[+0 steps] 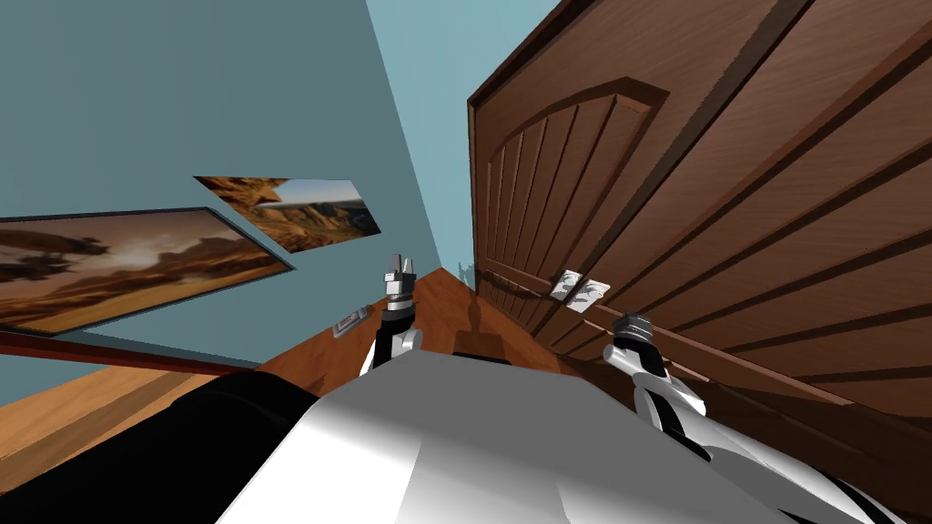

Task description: Pull the door open

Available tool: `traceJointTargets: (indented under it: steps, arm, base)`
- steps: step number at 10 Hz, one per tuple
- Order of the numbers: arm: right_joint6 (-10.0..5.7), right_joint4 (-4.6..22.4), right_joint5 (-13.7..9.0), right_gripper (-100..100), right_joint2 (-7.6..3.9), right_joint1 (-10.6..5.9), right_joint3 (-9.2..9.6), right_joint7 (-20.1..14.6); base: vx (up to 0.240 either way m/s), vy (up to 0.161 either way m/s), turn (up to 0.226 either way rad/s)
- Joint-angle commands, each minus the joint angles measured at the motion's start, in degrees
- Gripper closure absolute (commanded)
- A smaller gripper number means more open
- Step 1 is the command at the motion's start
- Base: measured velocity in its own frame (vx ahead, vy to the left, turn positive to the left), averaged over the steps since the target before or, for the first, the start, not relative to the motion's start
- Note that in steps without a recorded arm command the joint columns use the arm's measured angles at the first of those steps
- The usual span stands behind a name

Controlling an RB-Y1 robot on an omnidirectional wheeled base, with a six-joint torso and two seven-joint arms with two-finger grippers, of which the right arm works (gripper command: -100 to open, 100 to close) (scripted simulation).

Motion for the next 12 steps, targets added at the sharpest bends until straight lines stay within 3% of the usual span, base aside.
traceJointTargets:
  steps: [1, 5, 6, 12]
  arm:
    - [-0.25, 0.49, 0.28, -100, -0.01, -0.8, 0.62, -0.39]
    - [-0.02, -0.38, 0.86, -100, 0.62, -2.08, 1.88, -0.83]
    - [0.5, -1.59, 0.65, -100, 0.8, -1.01, 1.46, -0.62]
    - [0.43, 0.29, -0.39, -100, -1.15, 2.37, -1.08, -0.26]
  base:
    - [-0.127, 0.168, 0.038]
    - [-0.107, 0.163, 0.052]
    - [-0.028, 0.089, 0.005]
    - [-0.022, -0.18, -0.137]
